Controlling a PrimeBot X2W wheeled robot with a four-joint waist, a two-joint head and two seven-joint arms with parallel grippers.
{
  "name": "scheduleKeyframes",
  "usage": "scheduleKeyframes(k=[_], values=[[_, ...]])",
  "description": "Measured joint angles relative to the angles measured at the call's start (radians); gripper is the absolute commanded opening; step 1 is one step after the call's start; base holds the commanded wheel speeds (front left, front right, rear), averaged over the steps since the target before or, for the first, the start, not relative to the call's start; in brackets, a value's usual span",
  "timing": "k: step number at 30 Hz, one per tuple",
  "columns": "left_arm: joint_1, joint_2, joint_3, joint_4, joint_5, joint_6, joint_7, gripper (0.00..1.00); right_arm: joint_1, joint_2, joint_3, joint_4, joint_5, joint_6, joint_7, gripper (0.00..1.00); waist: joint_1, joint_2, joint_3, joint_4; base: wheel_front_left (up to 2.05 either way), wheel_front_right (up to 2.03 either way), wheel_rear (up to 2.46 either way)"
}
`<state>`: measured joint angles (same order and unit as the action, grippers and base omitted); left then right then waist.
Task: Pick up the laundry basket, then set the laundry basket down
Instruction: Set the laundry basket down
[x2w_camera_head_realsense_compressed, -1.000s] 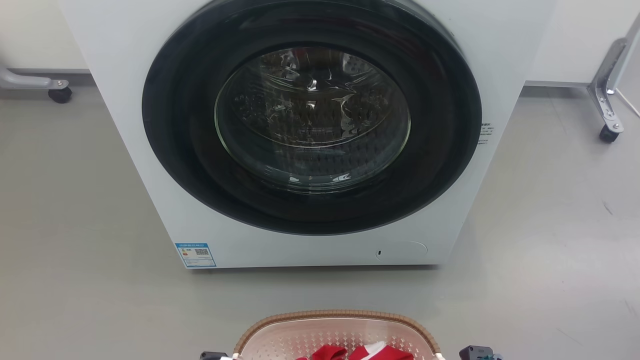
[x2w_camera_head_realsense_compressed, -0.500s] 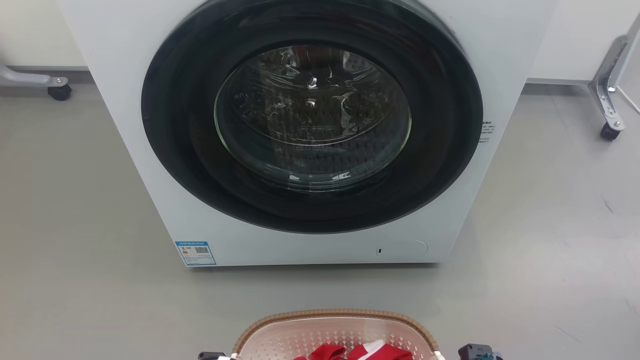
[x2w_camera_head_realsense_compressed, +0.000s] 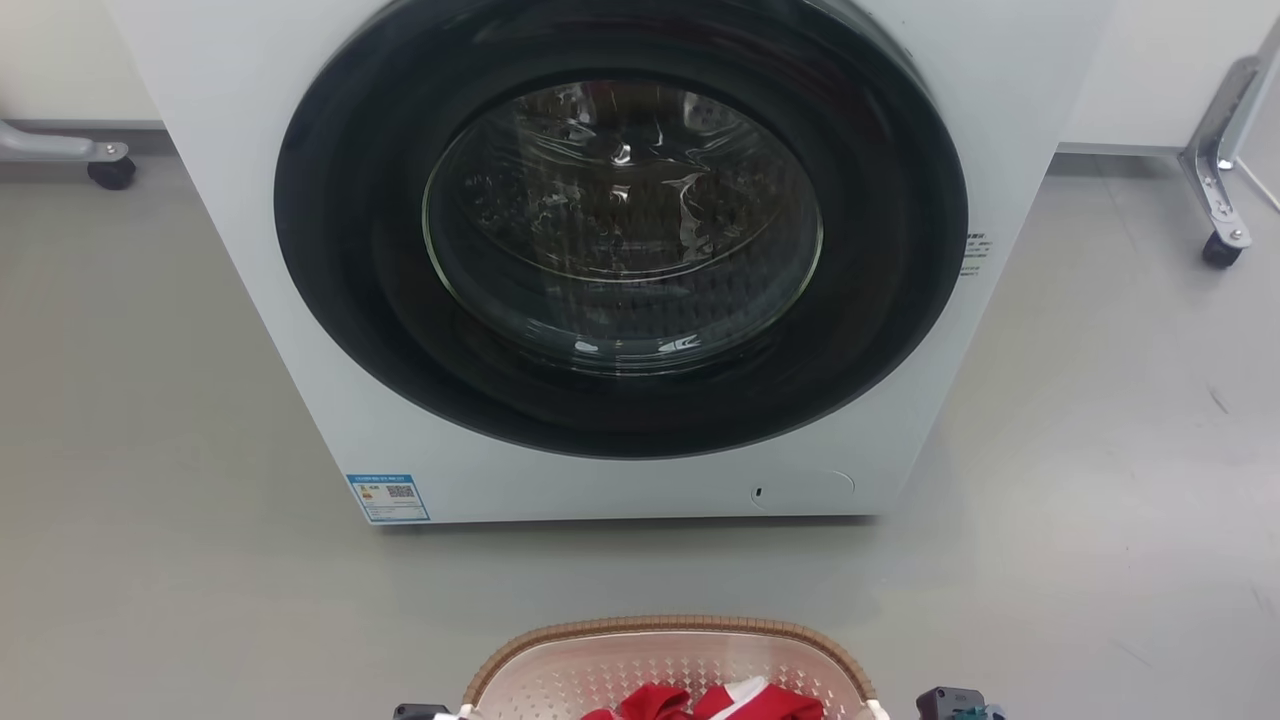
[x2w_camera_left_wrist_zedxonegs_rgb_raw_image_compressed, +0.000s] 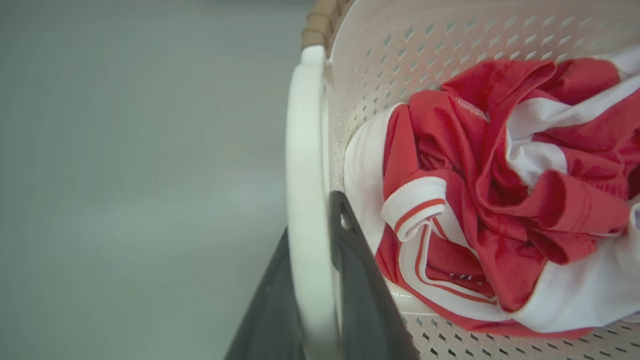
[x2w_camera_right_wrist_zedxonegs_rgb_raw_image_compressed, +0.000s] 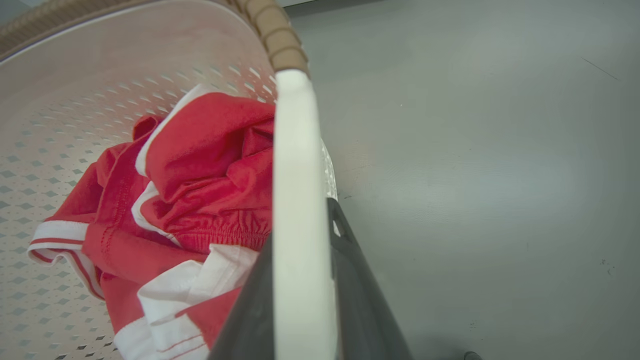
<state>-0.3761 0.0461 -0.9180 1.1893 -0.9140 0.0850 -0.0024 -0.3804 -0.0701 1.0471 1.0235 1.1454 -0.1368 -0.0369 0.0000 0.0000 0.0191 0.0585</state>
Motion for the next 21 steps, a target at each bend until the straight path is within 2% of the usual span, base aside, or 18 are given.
scheduleKeyframes(k=[6, 21], values=[[-0.025, 0.001, 0.003, 0.006, 0.0, 0.003, -0.01, 0.0, -0.049, -0.001, 0.013, -0.001, 0.006, 0.0, -0.005, 0.0, 0.0, 0.0, 0.034, -0.001, 0.0, 0.0, 0.0], [-0.247, 0.012, 0.008, -0.004, 0.021, 0.003, -0.044, 0.0, -0.296, -0.003, -0.007, 0.038, 0.011, -0.001, -0.048, 0.0, 0.0003, 0.0001, 0.206, -0.009, 0.0, 0.0, 0.0]])
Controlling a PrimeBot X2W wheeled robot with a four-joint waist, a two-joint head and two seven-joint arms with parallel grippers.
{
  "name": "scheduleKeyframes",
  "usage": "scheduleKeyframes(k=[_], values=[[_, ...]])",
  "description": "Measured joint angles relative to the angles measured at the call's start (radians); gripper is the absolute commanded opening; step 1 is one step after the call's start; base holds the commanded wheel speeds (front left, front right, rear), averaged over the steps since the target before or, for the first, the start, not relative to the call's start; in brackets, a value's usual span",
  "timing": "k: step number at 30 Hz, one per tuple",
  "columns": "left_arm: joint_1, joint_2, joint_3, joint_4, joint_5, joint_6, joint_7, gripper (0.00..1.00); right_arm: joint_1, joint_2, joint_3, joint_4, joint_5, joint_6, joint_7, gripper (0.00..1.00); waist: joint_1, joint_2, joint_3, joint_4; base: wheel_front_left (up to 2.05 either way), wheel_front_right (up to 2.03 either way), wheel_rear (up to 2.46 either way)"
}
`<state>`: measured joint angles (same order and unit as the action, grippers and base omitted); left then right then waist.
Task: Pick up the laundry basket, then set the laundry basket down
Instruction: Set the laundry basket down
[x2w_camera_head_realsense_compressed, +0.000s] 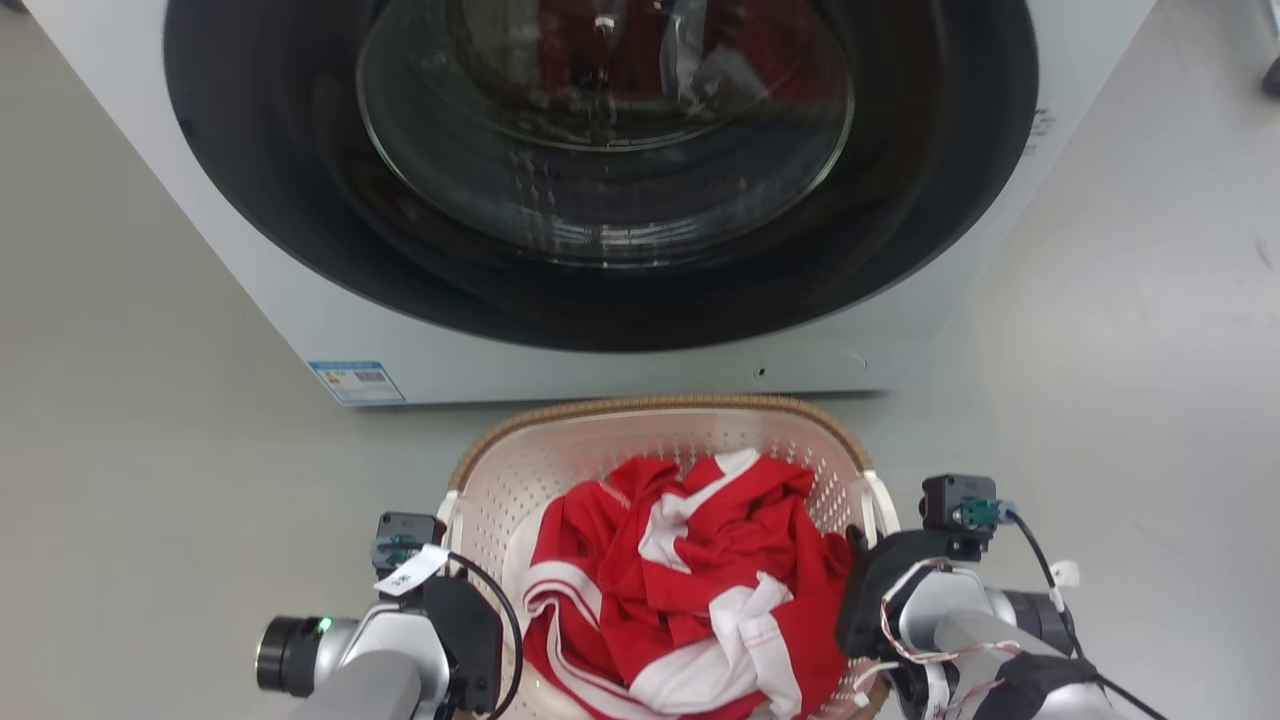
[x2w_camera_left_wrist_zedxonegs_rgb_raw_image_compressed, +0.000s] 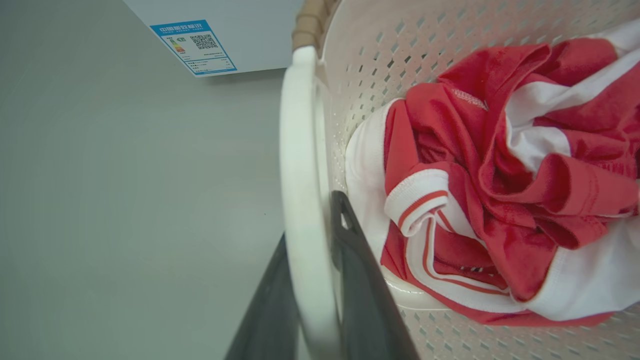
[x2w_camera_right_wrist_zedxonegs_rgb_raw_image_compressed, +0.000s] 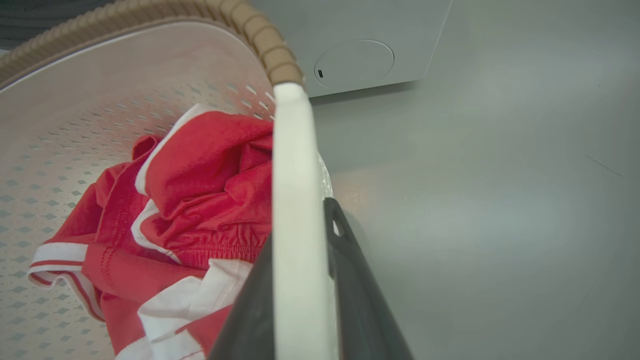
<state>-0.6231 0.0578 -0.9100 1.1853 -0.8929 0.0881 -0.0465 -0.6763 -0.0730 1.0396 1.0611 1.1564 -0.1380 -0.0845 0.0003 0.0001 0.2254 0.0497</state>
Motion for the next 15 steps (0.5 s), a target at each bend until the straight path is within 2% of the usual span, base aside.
scheduleKeyframes(k=[15], values=[[-0.135, -0.005, -0.005, -0.001, 0.033, 0.001, -0.018, 0.0, -0.163, 0.002, 0.005, 0.069, -0.014, 0.002, -0.04, 0.0, 0.0, 0.0001, 0.232, 0.009, 0.0, 0.0, 0.0]])
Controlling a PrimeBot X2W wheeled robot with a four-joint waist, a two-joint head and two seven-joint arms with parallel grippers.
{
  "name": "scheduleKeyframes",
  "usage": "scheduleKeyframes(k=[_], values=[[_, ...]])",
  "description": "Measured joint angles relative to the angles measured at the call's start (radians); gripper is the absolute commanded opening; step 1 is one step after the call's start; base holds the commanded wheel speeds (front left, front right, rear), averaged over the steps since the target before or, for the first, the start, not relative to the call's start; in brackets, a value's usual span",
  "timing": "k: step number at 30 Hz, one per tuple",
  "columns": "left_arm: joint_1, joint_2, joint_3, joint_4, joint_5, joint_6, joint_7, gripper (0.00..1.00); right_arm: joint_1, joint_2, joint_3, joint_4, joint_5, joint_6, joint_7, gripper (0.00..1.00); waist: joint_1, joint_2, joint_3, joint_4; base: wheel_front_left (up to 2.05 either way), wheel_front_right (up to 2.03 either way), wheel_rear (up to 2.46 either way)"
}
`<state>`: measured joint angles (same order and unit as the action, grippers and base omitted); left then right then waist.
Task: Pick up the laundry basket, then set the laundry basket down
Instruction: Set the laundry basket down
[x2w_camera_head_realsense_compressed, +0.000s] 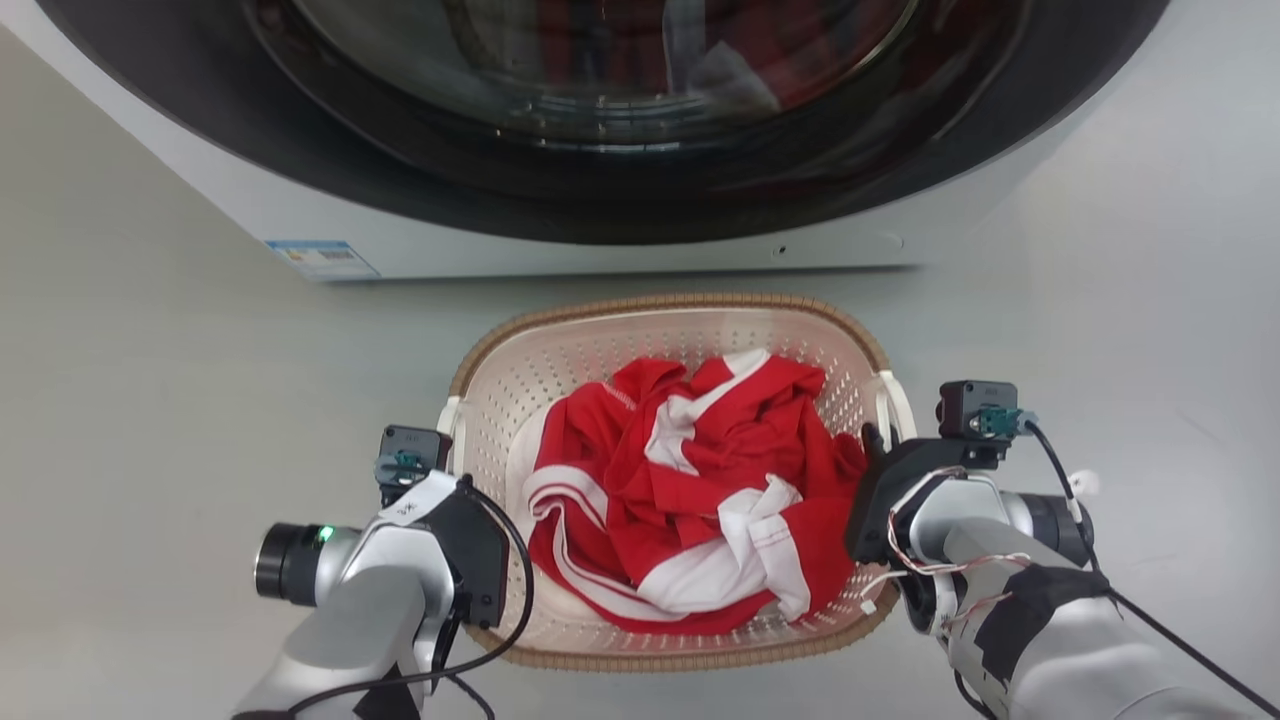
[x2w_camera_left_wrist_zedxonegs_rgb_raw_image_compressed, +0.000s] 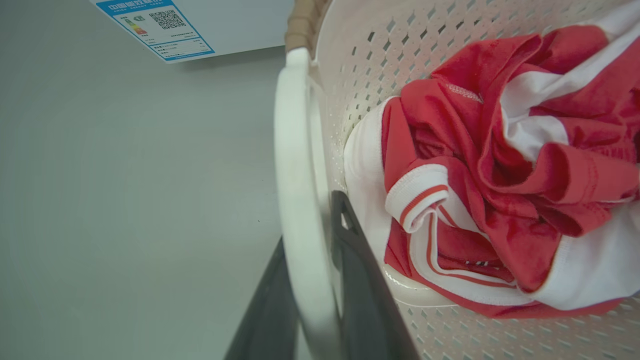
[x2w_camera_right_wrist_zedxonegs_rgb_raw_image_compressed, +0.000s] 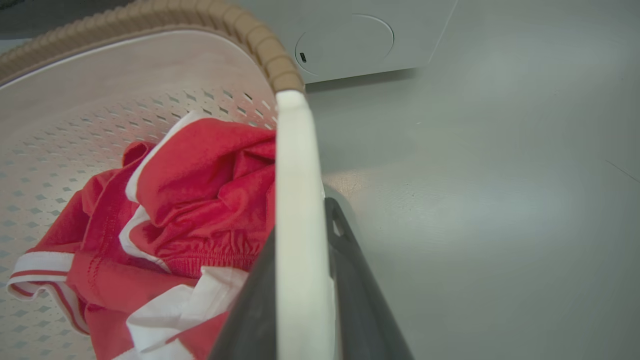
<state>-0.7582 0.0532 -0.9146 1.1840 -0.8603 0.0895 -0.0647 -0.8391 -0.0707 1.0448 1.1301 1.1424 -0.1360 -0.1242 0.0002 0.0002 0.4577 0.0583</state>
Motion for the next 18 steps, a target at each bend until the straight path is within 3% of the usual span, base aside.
scheduleKeyframes(k=[18], values=[[-0.185, -0.006, 0.001, -0.019, 0.01, 0.009, -0.03, 0.0, -0.189, -0.002, -0.01, 0.074, -0.027, 0.001, -0.046, 0.0, 0.0, 0.0, 0.254, 0.028, 0.0, 0.0, 0.0]])
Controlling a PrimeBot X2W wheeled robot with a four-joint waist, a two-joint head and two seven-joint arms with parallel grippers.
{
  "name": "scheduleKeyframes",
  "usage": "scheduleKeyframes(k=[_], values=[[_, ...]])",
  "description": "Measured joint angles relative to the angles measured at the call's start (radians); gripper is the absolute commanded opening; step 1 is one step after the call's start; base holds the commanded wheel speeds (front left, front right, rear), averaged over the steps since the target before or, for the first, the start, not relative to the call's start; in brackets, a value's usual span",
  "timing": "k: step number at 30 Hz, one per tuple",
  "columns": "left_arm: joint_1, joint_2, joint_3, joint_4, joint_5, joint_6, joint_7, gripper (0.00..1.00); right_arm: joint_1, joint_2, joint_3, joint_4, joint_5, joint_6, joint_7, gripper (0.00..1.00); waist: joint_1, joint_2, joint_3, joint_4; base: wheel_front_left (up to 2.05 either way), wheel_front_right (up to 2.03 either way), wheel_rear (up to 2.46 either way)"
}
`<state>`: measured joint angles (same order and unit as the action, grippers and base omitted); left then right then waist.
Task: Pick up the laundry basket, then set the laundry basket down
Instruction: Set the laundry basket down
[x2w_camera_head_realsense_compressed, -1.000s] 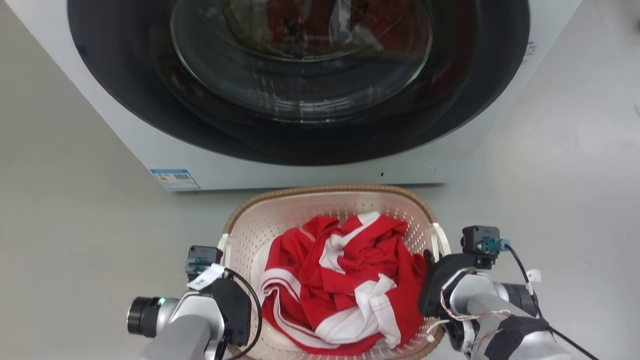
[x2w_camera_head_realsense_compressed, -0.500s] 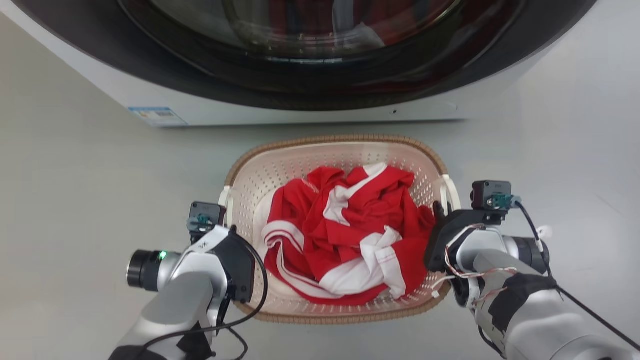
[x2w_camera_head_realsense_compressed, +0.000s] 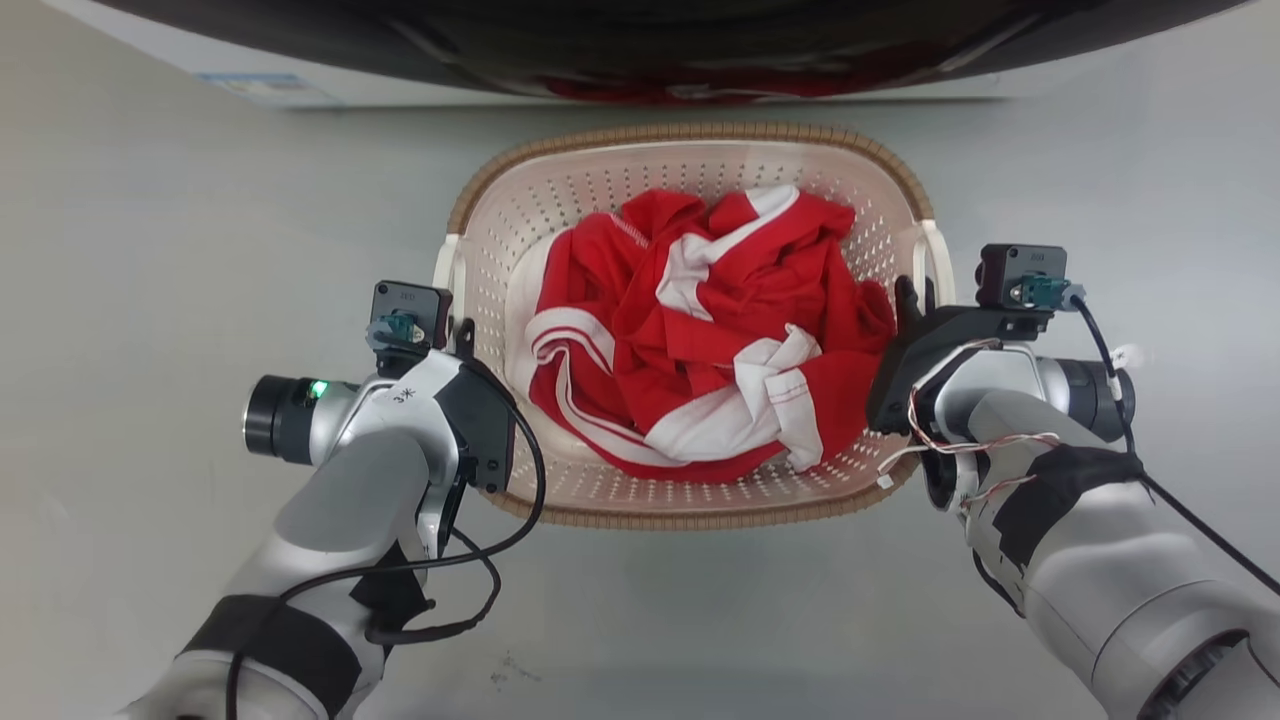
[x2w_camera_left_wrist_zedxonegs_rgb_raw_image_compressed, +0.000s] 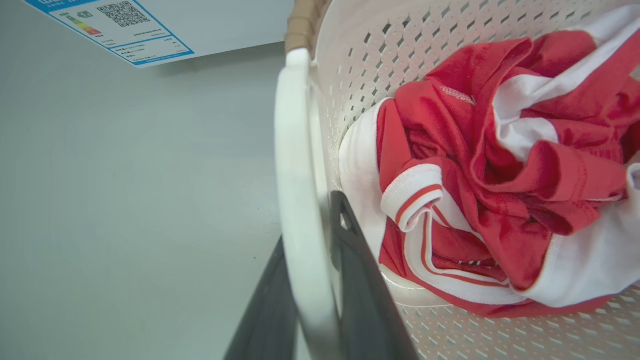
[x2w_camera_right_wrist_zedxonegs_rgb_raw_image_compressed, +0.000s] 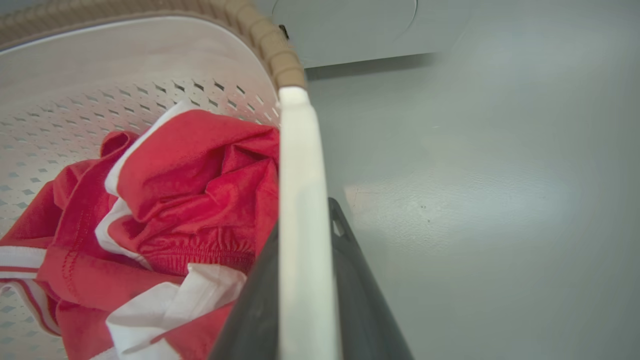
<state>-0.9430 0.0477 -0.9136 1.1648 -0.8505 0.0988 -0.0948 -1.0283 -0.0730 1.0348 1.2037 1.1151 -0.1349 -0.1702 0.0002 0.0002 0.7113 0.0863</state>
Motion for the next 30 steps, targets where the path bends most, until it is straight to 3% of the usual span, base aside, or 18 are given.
scheduleKeyframes(k=[9, 30], values=[[-0.023, -0.004, 0.0, 0.012, 0.006, 0.007, -0.031, 0.0, -0.014, 0.0, 0.001, 0.006, -0.007, 0.0, -0.026, 0.0, -0.0001, 0.0, 0.086, 0.02, 0.0, 0.0, 0.0], [-0.077, -0.011, -0.006, 0.048, 0.035, 0.006, -0.092, 0.0, -0.045, -0.001, 0.005, 0.006, -0.01, 0.0, -0.053, 0.0, -0.0003, -0.0001, 0.123, 0.041, 0.0, 0.0, 0.0]])
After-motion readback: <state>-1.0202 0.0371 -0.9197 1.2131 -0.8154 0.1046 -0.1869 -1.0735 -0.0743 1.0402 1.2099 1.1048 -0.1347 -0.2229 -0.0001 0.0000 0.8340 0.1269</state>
